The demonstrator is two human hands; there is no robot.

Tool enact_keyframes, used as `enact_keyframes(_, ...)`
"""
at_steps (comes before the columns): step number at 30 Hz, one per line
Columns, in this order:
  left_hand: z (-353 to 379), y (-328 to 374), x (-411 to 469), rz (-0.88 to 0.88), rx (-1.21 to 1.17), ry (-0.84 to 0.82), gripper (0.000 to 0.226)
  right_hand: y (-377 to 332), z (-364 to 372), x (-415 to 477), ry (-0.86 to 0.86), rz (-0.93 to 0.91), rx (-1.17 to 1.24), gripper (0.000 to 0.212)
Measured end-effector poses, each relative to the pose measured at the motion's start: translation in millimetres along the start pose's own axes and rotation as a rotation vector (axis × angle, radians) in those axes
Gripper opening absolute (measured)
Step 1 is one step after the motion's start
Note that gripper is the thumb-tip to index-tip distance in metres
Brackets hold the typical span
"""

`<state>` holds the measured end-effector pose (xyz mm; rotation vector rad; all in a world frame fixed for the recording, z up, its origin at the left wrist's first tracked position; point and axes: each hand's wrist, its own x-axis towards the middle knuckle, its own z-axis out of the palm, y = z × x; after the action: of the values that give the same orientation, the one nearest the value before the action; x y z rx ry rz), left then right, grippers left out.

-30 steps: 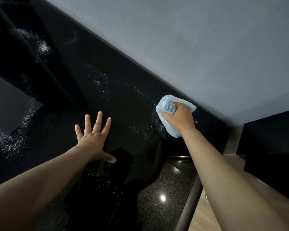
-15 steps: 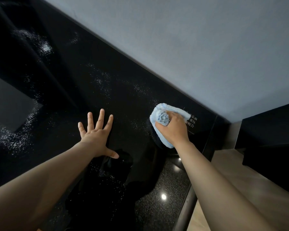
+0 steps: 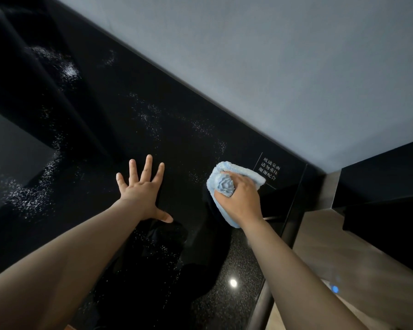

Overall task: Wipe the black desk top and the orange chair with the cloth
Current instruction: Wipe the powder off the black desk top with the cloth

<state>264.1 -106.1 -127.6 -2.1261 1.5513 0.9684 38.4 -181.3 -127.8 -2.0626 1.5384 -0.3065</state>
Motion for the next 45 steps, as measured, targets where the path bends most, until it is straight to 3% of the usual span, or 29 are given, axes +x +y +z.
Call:
enact_keyframes(15,-10,-27,-24,0.127,0.067,0.077,0.131,-19,21,-65,0.001,-0.015,0.000,0.052)
enact_keyframes(20,16,-35,-47,0.165,0.125,0.079,0.134,-21,29,-78,-0.007,-0.003,-0.007,0.048)
enact_keyframes(25,32,-49,-69,0.155,0.061,0.077,0.140,-28,35,-95,-0.010,0.001,-0.039,0.062)
enact_keyframes(32,58,-65,-94,0.105,0.081,0.018,0.153,-36,42,-122,-0.011,-0.003,-0.042,0.062)
enact_keyframes(45,88,-84,-114,0.101,0.074,0.046,0.146,-53,57,-174,-0.018,-0.025,-0.049,0.054)
